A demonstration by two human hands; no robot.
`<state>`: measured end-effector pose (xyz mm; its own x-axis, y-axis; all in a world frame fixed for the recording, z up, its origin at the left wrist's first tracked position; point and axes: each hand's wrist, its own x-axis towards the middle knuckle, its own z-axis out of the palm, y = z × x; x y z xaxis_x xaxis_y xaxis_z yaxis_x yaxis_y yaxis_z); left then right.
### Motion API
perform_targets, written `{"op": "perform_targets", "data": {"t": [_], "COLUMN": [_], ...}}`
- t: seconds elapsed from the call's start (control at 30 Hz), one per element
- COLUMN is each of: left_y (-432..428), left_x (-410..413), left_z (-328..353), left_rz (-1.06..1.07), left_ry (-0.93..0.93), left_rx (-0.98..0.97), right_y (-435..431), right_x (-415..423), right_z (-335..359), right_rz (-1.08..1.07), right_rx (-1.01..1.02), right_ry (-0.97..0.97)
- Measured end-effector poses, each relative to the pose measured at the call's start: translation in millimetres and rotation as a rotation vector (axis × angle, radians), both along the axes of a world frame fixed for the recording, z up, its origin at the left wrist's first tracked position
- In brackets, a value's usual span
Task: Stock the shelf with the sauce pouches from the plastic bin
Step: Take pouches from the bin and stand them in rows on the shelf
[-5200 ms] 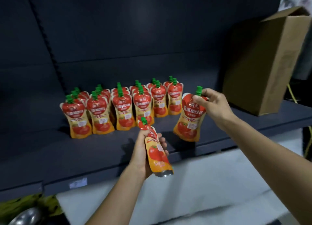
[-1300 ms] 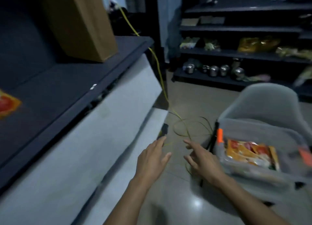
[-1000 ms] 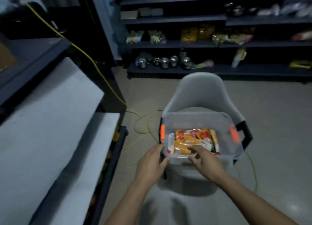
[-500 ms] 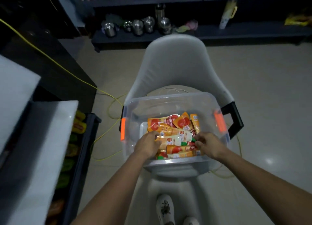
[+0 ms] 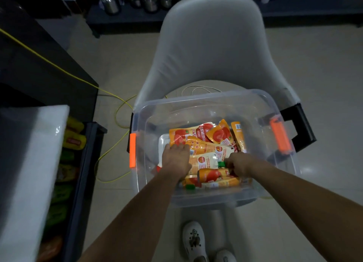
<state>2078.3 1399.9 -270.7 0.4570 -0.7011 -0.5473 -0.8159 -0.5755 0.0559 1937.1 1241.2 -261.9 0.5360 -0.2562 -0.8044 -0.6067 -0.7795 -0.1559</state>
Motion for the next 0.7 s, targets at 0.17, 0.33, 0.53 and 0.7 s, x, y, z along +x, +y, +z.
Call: {"op": "perform_targets", "data": {"t": [0.17,0.33,0.53,0.7], "left_y": [1.8,21.8,28.5,37.9], "left_x": [-4.4,-1.4,7.8,5.8], "left_z": [6.0,8.2,50.5,107.5], "left_rz": [-0.009,0.26,0.66,0.874], "left_ry": [0.097,0.349,0.417,0.556], "left_rx": [0.182,0.012,-0.343,-0.572], "right_y": [-4.5,-10.5,-16.1,-16.4], "right_x": [-6.5,-23.5,-12.7,-6.6], "right_z": [7.5,22.8,84.2,151.9], "right_rz": [0.078,0.038,-0.114,-0.108], "right_rx": [-0.099,-0.158,-0.007,0.055], "right_ry": [-0.077,-0.275,-0.442,-0.486]}}
